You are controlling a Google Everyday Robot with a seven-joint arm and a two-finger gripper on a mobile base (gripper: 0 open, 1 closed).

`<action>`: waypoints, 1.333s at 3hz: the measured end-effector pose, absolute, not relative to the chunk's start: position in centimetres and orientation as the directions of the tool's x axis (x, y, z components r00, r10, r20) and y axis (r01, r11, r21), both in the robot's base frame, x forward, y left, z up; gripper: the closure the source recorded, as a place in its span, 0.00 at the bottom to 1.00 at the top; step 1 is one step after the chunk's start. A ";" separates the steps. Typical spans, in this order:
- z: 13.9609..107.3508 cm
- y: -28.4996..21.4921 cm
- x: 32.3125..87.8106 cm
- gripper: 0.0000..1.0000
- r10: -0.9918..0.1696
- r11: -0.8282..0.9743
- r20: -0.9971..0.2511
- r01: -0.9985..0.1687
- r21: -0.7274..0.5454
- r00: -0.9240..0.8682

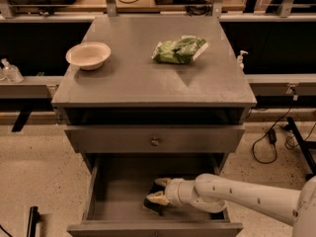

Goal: Pick sponge from middle drawer and place on counter

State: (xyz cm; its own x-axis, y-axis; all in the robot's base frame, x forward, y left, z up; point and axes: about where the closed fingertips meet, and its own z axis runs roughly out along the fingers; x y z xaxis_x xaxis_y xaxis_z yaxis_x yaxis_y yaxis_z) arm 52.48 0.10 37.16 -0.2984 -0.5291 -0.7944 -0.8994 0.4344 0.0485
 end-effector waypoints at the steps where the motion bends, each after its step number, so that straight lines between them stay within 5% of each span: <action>1: 36.9 0.0 52.5 0.71 -0.516 0.435 -0.799 -0.898 0.066 -0.309; 2: 36.7 -0.2 52.5 0.70 -0.516 0.438 -0.797 -0.896 0.071 -0.315; 4: 38.1 -1.6 52.7 0.23 -0.480 0.456 -0.823 -0.888 0.060 -0.303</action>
Offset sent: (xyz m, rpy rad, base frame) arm 0.0021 -0.0091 -0.0070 0.0109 0.0216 -0.0166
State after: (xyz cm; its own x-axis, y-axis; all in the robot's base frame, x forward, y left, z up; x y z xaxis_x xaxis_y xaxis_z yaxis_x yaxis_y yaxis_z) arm 52.65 -1.60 38.13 -0.3027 -0.4805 -0.8231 -0.8879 0.4561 0.0603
